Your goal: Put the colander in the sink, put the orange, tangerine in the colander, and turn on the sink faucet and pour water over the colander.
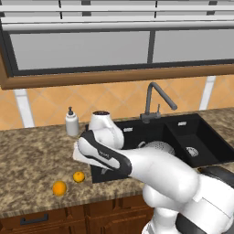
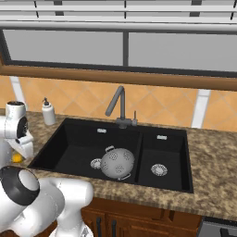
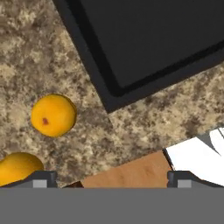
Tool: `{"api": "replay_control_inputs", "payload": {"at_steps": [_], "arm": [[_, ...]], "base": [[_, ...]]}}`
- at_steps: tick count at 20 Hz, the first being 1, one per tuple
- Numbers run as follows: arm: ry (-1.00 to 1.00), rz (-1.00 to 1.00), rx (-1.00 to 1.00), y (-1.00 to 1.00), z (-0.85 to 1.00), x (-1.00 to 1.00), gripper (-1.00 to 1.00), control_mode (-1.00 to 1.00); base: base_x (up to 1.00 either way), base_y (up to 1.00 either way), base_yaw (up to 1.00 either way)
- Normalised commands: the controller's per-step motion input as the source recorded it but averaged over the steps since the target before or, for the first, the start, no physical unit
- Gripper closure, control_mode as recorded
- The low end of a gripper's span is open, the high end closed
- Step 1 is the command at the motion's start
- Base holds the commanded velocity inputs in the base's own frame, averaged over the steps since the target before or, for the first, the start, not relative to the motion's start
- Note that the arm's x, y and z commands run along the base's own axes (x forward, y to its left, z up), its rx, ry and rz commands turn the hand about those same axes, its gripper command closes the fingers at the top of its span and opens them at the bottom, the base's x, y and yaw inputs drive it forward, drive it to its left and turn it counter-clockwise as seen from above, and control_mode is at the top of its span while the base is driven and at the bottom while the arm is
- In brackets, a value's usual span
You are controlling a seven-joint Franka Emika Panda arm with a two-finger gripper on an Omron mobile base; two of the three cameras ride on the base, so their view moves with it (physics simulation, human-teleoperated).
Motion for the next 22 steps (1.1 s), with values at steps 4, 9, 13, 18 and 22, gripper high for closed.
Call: {"api": "replay_control_inputs", "payload": {"at_steps": [4, 9, 13, 18, 22], "arm": [[0.01, 0.28, 0.00, 0.65, -0.03, 0.00, -1.00, -1.00], [0.00, 0.13, -0.06, 0.36, -0.11, 0.09, -1.00, -1.00], [-0.04, 0.00, -0.12, 0.00, -0.33, 0.29, -1.00, -1.00], [-0.01, 0.00, -0.04, 0.00, -0.18, 0.18, -1.00, -1.00], [-0.03, 0.00, -0.08, 0.00, -0.37, 0.20, -1.00, -1.00]], "base": [[0.00, 0.00, 0.00], [0.00, 0.00, 0.00], [0.00, 0.00, 0.00], [0.00, 0.00, 0.00], [0.00, 0.00, 0.00]]}}
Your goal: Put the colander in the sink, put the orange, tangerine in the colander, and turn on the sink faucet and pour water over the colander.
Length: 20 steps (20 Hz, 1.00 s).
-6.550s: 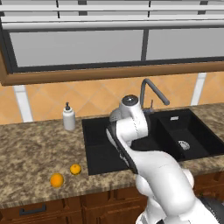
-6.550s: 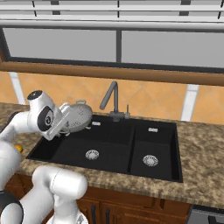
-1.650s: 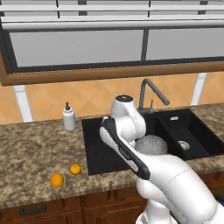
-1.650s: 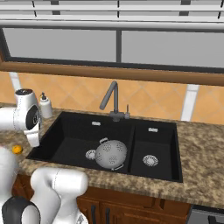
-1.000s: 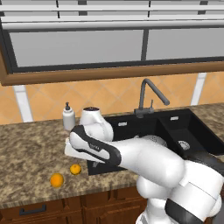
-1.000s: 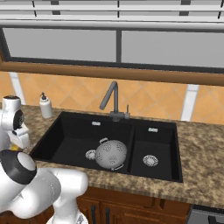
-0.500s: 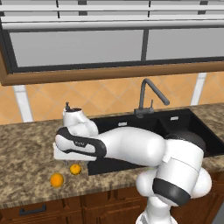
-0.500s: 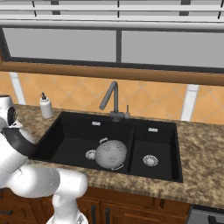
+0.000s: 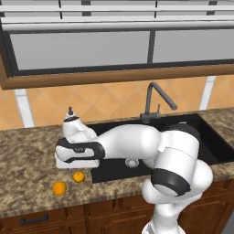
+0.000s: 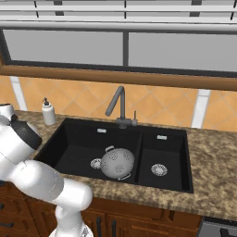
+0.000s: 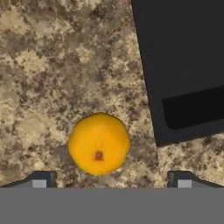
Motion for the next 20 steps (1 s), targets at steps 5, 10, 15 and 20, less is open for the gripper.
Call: {"api": "replay_control_inputs", "payload": {"at_steps": [5, 10, 15, 20], "arm": [[-0.04, 0.00, -0.12, 0.01, -0.45, 0.02, -1.00, -1.00], [-0.08, 0.00, -0.05, 0.09, -0.29, 0.03, -1.00, -1.00], [-0.02, 0.00, -0.05, 0.01, -0.19, 0.00, 1.00, -1.00], [-0.34, -0.02, -0.01, -0.25, 0.28, 0.00, 1.00, -1.00]], "base": [[0.00, 0.00, 0.00], [0.00, 0.00, 0.00], [0.00, 0.00, 0.00], [0.00, 0.00, 0.00]]}}
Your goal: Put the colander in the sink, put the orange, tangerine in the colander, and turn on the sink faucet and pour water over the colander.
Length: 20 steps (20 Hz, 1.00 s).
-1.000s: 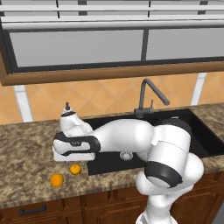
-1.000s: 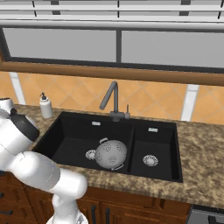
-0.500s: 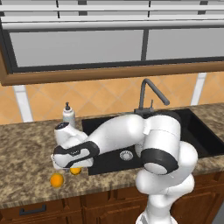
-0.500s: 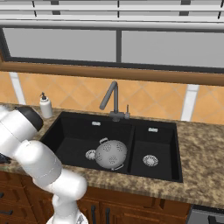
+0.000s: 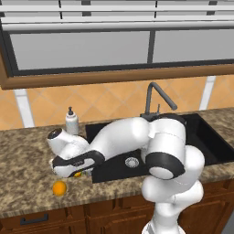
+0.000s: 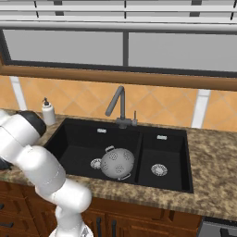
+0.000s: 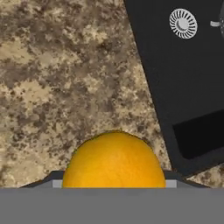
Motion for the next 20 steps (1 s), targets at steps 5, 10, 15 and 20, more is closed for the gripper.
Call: {"api": "replay_control_inputs", "payload": {"at_steps": [5, 10, 15, 20], "arm": [[-0.49, -0.14, 0.00, -0.84, 0.67, 0.10, 1.00, -1.00], [-0.34, -0.20, -0.02, -1.00, 0.36, 0.31, 1.00, -1.00], [-0.20, -0.25, -0.07, -1.00, 0.00, 0.37, 1.00, -1.00], [-0.06, -0.29, -0.01, -1.00, 0.05, 0.62, 1.00, -1.00]], "base": [[0.00, 0.00, 0.00], [0.00, 0.00, 0.00], [0.00, 0.00, 0.00], [0.00, 0.00, 0.00]]}}
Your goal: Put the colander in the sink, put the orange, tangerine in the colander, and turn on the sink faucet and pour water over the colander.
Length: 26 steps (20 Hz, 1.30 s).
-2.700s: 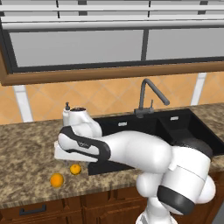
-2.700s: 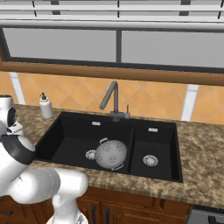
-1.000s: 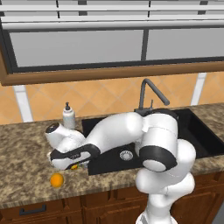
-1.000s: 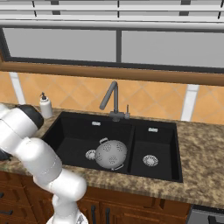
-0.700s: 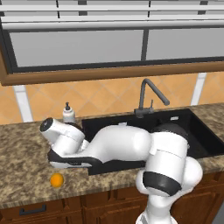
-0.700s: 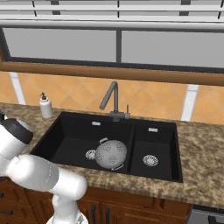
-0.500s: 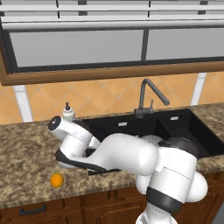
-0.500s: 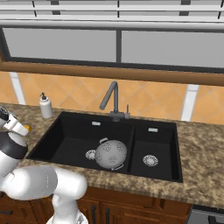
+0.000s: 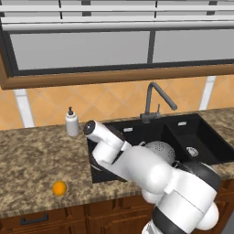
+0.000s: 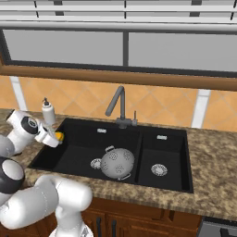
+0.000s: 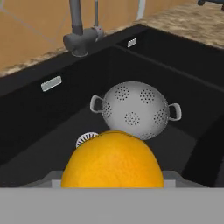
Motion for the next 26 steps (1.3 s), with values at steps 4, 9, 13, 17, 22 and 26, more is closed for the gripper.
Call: {"api": "replay_control_inputs", "payload": {"at_steps": [4, 9, 13, 17, 22, 26], "arm": [[0.02, -0.24, 0.10, -1.00, -0.03, 0.71, 1.00, -1.00], [0.05, -0.16, 0.03, -1.00, -0.41, 0.35, 1.00, -1.00], [0.06, -0.03, 0.02, -0.48, -0.30, 0.00, 1.00, -1.00], [0.05, -0.01, 0.00, -0.55, -0.53, 0.00, 1.00, -1.00], [0.04, -0.01, -0.02, -0.54, -0.52, 0.00, 1.00, -1.00], [0.03, 0.00, -0.13, -0.34, -0.66, 0.00, 1.00, -1.00]], "base": [[0.00, 0.00, 0.00], [0.00, 0.00, 0.00], [0.00, 0.00, 0.00], [0.00, 0.00, 0.00], [0.00, 0.00, 0.00], [0.00, 0.00, 0.00]]}}
